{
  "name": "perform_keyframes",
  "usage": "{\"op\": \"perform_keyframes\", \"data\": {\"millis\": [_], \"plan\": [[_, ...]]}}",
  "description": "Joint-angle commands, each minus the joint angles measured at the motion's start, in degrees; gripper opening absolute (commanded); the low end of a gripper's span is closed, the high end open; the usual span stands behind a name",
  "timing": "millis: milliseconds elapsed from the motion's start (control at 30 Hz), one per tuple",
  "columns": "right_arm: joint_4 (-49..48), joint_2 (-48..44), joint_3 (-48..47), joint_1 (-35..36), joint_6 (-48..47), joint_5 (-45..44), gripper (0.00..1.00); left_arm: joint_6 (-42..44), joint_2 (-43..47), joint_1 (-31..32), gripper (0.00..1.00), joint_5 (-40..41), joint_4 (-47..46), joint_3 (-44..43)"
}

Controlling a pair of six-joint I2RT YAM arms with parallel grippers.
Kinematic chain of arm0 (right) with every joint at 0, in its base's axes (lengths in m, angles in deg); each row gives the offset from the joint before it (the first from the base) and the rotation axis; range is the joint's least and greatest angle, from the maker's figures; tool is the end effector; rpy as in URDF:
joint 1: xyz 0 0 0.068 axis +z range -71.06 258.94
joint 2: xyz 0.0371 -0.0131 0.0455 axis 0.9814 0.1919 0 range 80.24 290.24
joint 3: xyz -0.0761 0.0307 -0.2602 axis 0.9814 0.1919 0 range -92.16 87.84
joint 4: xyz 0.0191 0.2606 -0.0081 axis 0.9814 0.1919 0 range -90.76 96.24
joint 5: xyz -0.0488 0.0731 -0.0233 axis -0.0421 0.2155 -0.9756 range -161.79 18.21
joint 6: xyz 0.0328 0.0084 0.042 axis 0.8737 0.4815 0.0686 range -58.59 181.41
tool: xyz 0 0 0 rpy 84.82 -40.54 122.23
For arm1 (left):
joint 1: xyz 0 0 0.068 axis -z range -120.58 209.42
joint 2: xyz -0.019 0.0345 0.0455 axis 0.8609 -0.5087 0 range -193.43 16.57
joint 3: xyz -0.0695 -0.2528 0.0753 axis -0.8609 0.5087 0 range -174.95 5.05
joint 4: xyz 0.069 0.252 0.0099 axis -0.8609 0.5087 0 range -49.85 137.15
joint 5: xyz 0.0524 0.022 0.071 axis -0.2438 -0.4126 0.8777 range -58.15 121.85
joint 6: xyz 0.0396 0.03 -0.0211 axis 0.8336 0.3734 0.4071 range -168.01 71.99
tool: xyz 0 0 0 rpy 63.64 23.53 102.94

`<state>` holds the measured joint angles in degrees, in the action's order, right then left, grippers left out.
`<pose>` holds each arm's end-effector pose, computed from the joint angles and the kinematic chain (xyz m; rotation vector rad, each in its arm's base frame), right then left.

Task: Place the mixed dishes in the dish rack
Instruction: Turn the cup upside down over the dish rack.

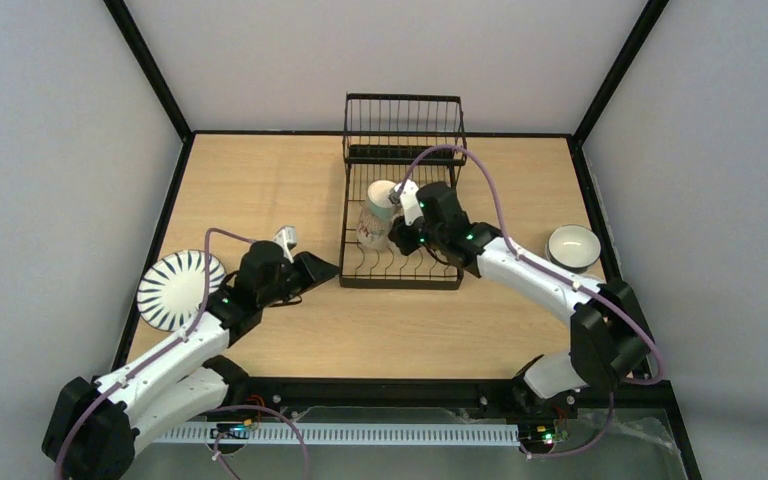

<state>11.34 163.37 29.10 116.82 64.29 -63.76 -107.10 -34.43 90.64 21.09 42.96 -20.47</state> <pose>0.2527 0.2029 0.2641 -0.7541 2.1259 0.5441 0.1649 -0.1078 0.2157 -0.4219 2.2293 -1.1101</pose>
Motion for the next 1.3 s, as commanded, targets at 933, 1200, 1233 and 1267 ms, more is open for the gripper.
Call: {"op": "perform_keyframes", "data": {"millis": [933, 1200, 1233, 1267], "plan": [[-25.19, 15.59, -3.42, 3.91, -5.98, -18.54, 0.00, 7.15, -0.24, -5.24, 0.58, -5.71, 6.71, -4.17], [-25.70, 18.05, -5.23, 3.90, -5.52, -18.58, 0.00, 8.26, -0.66, -6.21, 0.86, -6.42, 6.93, -4.13], [-25.78, 18.31, -5.31, 3.91, -5.45, -18.63, 0.00, 8.38, -0.75, -6.25, 0.88, -6.51, 6.94, -4.21], [-25.99, 18.54, -5.34, 3.87, -5.40, -18.74, 0.00, 8.52, -0.84, -6.33, 0.89, -6.50, 6.95, -4.23]]}}
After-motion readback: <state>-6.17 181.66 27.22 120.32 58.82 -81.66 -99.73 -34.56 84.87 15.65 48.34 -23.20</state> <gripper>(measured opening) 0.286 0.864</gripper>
